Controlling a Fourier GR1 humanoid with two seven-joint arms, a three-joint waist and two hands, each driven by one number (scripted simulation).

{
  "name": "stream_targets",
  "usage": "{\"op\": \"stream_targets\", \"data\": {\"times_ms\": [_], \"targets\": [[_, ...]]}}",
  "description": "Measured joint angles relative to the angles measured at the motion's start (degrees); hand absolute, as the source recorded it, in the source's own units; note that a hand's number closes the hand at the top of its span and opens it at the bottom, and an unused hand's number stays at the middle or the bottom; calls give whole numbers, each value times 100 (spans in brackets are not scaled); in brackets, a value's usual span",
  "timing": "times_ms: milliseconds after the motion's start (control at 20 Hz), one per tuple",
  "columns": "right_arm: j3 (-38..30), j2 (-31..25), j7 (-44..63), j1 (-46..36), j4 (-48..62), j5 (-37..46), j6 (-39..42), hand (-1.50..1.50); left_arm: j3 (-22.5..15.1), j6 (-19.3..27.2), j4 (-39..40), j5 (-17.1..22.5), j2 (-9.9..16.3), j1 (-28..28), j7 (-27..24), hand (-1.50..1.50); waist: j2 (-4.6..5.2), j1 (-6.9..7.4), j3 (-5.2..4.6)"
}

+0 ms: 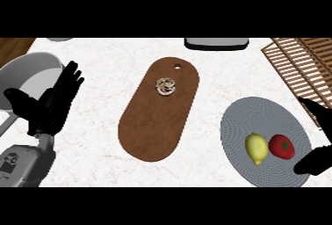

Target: Pick the tomato from the placemat and place it in the tiered shelf

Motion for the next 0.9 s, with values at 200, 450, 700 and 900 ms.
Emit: {"op": "stream_targets", "data": {"times_ms": [200,450,700,900], "targets": [[82,313,102,120,89,466,159,-150,166,-92,-107,-56,-29,156,30,0,-9,-30,1],[-37,712,185,179,167,829,464,-150,355,-282,-78,-168,-113,118,115,0,-10,-54,2],[-130,1105,122,387,238,1251,640,-150,583,-470,-37,-272,-181,101,151,0,-10,-66,3],[-232,1434,-151,585,465,1683,578,-150,641,-516,113,-453,-371,44,83,0,-9,-75,3]]}}
